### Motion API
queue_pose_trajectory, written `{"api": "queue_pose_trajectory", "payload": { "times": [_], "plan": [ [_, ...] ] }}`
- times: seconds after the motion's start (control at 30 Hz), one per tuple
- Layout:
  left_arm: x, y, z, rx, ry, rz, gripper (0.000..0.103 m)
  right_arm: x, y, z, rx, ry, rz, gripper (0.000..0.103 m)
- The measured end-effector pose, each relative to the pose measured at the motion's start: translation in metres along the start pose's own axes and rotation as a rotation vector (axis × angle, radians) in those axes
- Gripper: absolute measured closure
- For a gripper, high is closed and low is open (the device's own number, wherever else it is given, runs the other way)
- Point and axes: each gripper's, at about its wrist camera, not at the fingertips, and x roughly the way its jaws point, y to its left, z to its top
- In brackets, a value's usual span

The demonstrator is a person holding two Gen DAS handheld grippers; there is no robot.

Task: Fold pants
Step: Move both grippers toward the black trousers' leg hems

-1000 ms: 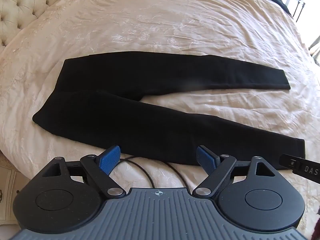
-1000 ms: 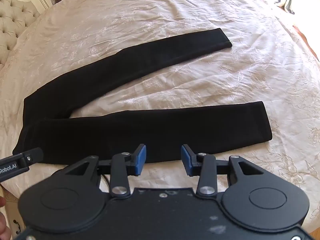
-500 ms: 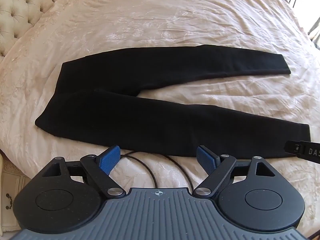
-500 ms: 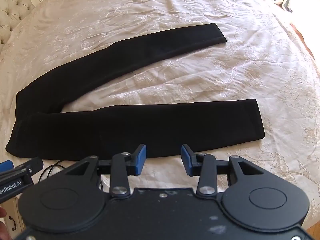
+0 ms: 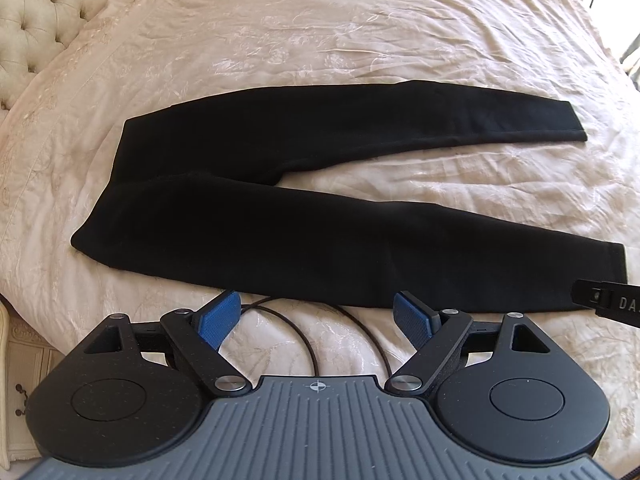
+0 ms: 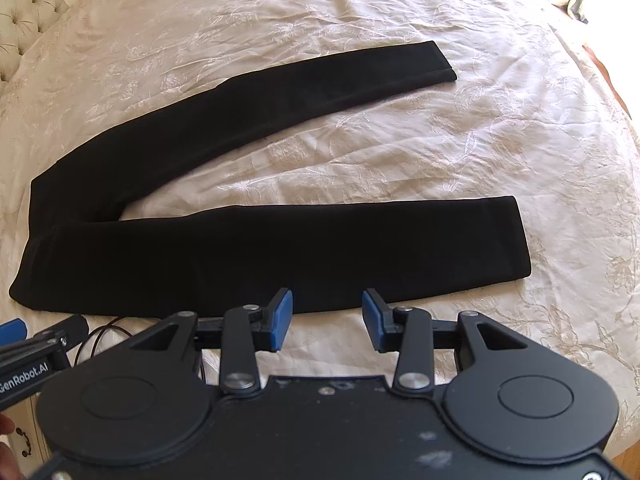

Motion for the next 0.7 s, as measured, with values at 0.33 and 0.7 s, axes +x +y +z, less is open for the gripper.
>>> {"api": "queue_pose_trajectory", "payload": {
  "times": [0.33,0.7],
  "plan": [
    [0.0047,0.0002,-0.0025,-0.005,0.016,0.005,0.02,0.0037,0.0021,-0.0003,-0.014,0.02,-0.002,0.062],
    [0.0083,0.0019,-0.0045,-0.011,0.034,0.001,0.02,0.0082,0.003,-0.0001,-0.024,0.034,0.0,0.062]
  ]
}}
